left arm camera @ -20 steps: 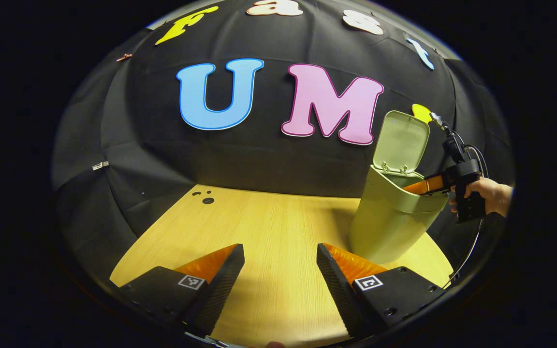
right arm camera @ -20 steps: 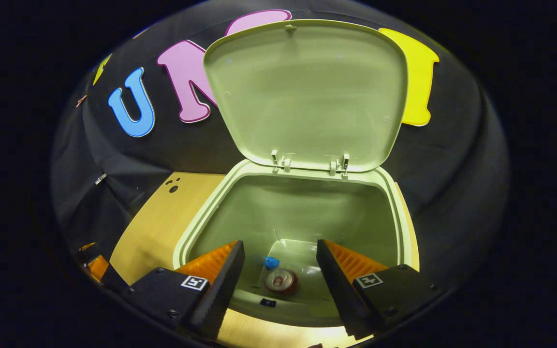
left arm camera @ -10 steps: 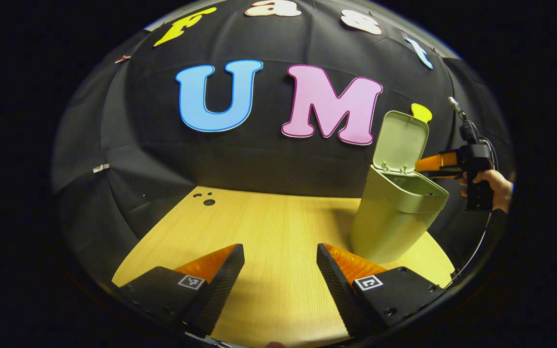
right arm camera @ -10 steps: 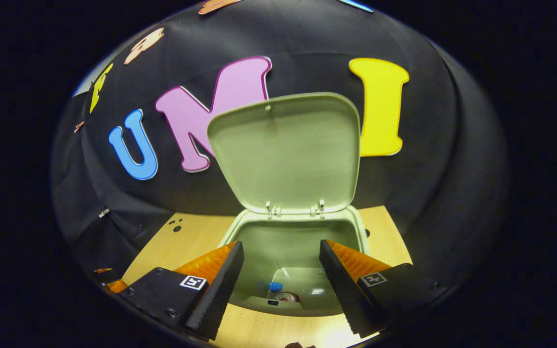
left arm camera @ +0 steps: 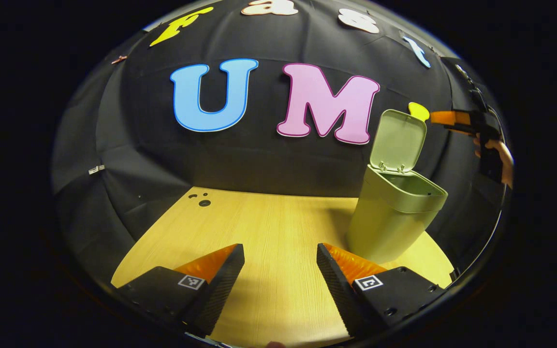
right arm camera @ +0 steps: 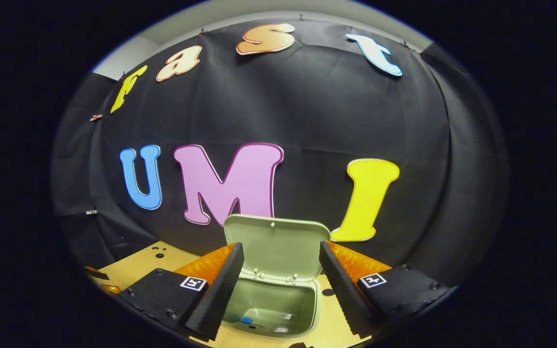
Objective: Press the lid of the desktop garbage bin to open it, pick up the crumpled paper on the desktop and throw it into the bin, then pick up the pop can on the desktop and drop it into the bin, and finally close the garbage bin lid.
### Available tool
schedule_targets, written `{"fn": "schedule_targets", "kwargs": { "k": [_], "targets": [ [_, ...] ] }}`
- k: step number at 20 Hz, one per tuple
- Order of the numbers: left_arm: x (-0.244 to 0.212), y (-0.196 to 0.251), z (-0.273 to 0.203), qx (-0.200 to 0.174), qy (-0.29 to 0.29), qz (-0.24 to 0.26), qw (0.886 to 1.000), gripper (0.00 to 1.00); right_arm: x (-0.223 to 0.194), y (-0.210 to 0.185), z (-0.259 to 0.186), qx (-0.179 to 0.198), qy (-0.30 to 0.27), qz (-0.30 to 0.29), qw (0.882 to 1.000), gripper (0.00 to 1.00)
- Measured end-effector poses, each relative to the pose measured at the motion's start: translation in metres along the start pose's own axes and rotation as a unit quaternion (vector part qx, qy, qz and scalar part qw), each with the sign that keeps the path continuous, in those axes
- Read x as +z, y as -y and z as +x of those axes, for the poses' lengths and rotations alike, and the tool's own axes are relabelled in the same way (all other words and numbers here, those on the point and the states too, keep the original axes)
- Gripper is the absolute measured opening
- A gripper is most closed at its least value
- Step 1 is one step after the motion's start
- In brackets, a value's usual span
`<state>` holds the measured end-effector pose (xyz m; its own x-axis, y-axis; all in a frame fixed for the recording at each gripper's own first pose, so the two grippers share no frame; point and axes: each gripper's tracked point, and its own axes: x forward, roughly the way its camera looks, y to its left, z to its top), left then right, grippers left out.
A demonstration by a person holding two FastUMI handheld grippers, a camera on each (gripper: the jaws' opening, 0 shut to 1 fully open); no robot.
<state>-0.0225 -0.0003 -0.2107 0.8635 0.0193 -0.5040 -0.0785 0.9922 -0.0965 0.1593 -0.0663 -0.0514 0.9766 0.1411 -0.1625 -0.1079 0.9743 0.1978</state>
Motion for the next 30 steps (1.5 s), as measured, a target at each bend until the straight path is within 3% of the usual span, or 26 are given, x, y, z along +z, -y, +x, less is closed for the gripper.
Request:
{"fn": "schedule_targets", "kwargs": {
  "k": [4, 12, 19, 30],
  "targets": [
    [0.001, 0.003, 0.003, -0.006, 0.0, 0.0, 1.0, 0.96, 0.04, -0.006, 0.011, 0.007, 0.041, -0.026, 0.999, 0.95],
    [0.001, 0.009, 0.004, -0.02, 0.004, -0.008, 1.0, 0.96, 0.073, -0.028, 0.047, 0.02, 0.056, -0.053, 0.997, 0.98],
    [0.002, 0.013, 0.01, -0.032, -0.001, -0.005, 0.999, 0.96, 0.047, -0.037, 0.092, 0.015, 0.008, -0.056, 0.998, 0.98],
    [-0.002, 0.016, 0.015, -0.042, -0.009, -0.004, 0.999, 0.97, -0.004, -0.009, 0.146, -0.032, -0.092, 0.008, 0.995, 0.98]
  ]
}}
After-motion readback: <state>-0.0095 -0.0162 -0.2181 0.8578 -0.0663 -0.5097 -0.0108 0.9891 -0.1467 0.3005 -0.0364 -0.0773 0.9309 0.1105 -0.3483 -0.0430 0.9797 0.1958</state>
